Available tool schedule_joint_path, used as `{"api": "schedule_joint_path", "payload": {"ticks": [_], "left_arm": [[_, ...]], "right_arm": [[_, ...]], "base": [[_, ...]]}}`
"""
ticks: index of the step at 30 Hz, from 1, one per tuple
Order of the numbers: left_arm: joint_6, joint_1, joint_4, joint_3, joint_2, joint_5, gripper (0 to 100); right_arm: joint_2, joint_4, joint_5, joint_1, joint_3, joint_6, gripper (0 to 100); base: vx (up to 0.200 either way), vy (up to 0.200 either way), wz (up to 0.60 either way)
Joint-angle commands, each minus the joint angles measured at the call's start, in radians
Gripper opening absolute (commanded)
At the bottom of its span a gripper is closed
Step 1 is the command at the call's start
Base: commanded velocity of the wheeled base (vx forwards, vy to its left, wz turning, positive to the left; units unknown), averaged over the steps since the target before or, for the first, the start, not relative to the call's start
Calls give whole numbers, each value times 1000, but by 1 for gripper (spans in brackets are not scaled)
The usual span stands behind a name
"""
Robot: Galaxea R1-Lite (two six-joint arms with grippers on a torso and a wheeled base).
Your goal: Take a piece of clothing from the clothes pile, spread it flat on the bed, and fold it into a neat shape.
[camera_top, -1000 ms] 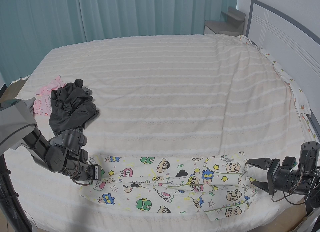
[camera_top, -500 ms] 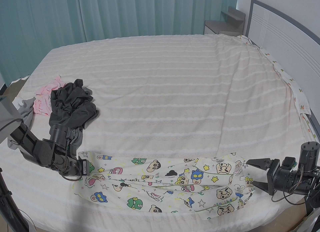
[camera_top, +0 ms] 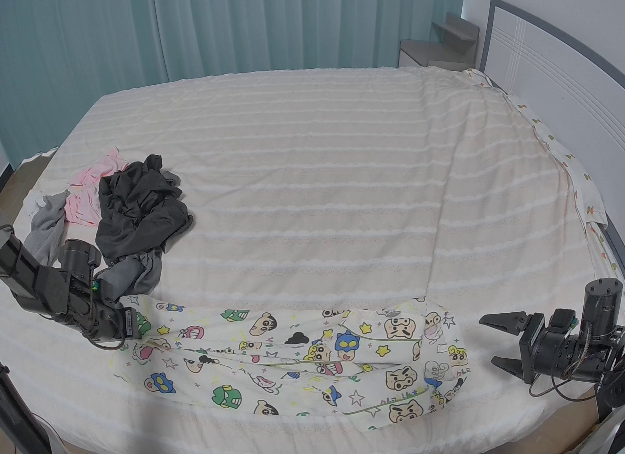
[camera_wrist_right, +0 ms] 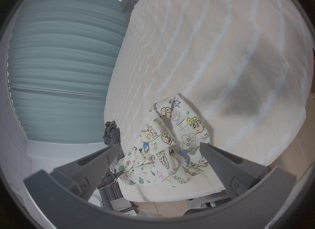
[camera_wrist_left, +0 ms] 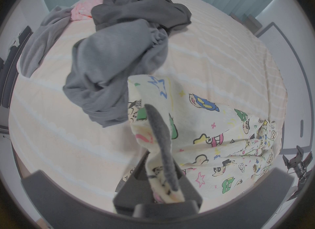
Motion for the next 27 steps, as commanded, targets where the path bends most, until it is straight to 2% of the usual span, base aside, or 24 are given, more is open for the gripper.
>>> {"api": "schedule_joint_path", "payload": {"ticks": [1,3,5,9,11,18,22,27], "left_arm": [[36,95,3,6,-42,-31,0],[47,119,4,6,-46,-39,0],[75,179,45,-1,-62,-66,0],[75,179,45,-1,-62,-66,0],[121,263,93,-20,-85,-101,0],[164,363,147,-84,-91,-103,0],[170,394,233,-141,-106,-128,0],[168,383,297,-156,-168,-166,0]], "right_arm": [[7,-2,1,0,3,0,100],[7,-2,1,0,4,0,100],[5,-2,1,0,4,0,100],[5,-2,1,0,4,0,100],[5,-2,1,0,4,0,100],[5,-2,1,0,4,0,100],[7,-2,1,0,4,0,100],[5,-2,1,0,4,0,100]], "base": [[0,0,0],[0,0,0],[0,0,0],[0,0,0],[0,0,0],[0,0,0],[0,0,0],[0,0,0]]}}
